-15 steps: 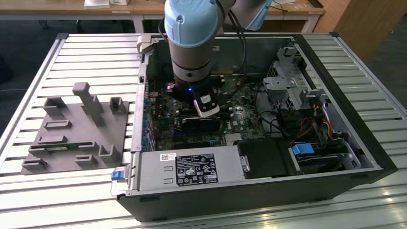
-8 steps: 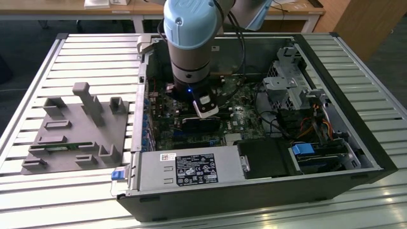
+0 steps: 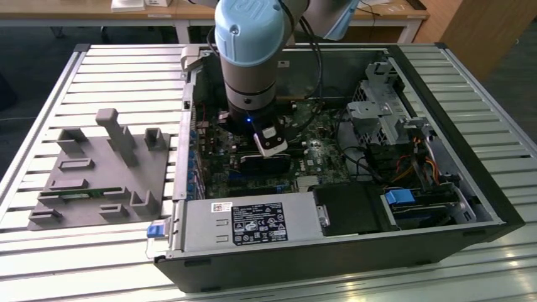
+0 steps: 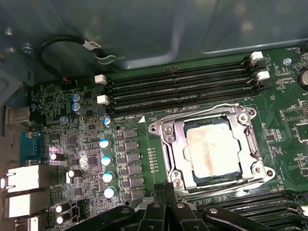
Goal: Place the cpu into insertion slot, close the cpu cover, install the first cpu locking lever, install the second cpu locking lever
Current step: 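Install the second cpu locking lever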
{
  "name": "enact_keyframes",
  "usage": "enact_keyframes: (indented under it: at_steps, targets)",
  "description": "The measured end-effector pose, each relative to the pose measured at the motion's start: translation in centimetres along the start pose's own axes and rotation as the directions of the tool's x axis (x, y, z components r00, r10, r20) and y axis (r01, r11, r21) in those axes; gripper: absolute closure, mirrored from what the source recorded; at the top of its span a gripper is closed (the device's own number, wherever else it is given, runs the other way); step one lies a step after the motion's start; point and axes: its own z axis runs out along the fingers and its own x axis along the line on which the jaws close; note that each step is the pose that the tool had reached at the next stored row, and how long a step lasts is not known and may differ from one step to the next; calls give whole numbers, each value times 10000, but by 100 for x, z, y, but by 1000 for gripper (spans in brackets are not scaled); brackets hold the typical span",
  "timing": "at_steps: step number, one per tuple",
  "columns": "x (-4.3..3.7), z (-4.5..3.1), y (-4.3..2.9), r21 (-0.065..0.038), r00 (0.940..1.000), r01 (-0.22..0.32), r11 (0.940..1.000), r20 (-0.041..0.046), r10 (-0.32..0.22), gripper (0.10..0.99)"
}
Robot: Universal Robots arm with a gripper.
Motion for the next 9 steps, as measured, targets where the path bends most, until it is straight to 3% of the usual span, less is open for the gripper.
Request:
enact_keyframes:
  at_steps: [4, 9]
  targets:
    - [0, -4, 1, -1, 10000, -1, 10000, 2, 1, 984]
    - [1, -62, 17, -10, 10000, -1, 10000, 0, 1, 984]
